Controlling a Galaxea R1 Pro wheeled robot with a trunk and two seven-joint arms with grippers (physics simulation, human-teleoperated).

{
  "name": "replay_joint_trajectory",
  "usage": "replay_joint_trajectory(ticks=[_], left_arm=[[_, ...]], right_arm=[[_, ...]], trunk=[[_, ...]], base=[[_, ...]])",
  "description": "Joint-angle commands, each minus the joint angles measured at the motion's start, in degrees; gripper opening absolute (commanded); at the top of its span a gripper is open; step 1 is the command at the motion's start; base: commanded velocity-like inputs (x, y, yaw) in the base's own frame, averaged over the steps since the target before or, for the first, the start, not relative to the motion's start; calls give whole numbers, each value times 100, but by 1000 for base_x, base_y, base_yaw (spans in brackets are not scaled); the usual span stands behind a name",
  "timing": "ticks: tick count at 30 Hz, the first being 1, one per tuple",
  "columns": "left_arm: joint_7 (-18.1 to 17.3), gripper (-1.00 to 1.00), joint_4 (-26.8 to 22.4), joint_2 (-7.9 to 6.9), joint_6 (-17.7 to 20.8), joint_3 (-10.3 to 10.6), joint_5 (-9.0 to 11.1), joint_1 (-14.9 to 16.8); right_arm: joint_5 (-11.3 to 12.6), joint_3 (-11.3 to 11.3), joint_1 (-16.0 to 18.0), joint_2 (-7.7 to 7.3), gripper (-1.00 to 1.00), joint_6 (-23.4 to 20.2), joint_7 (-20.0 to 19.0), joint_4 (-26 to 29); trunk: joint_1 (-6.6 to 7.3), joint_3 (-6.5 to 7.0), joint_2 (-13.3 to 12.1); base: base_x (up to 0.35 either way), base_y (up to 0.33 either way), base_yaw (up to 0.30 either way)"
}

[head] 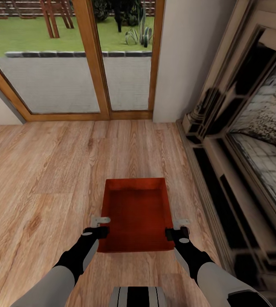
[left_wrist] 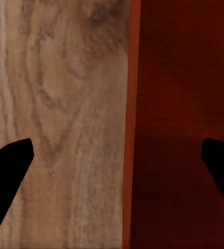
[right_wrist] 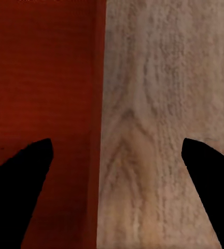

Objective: Move the two storage containers from the living room to the garage. In the garage, place one container on the floor and stack the other container on top of it (either order is fine).

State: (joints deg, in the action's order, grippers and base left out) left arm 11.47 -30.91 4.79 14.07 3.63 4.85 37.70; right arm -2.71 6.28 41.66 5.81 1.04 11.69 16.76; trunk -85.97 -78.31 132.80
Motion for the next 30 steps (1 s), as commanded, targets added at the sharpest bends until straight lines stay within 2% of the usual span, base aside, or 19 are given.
replay_joint_trajectory(ticks=[1, 22, 30], left_arm=[[48, -100, 20, -5, 37, 43, 61, 1], [50, -100, -71, 4, 0, 43, 44, 1], [56, -100, -64, 4, -2, 33, 51, 1]], right_arm=[[-34, 30, 4, -1, -100, 3, 37, -6], [-72, 31, 2, -1, -100, 1, 35, -6], [-67, 39, 6, 2, -100, -10, 35, -6]], trunk=[[1, -3, 1], [1, -3, 1], [177, 140, -320]], base=[[0, 0, 0], [0, 0, 0], [0, 0, 0]])
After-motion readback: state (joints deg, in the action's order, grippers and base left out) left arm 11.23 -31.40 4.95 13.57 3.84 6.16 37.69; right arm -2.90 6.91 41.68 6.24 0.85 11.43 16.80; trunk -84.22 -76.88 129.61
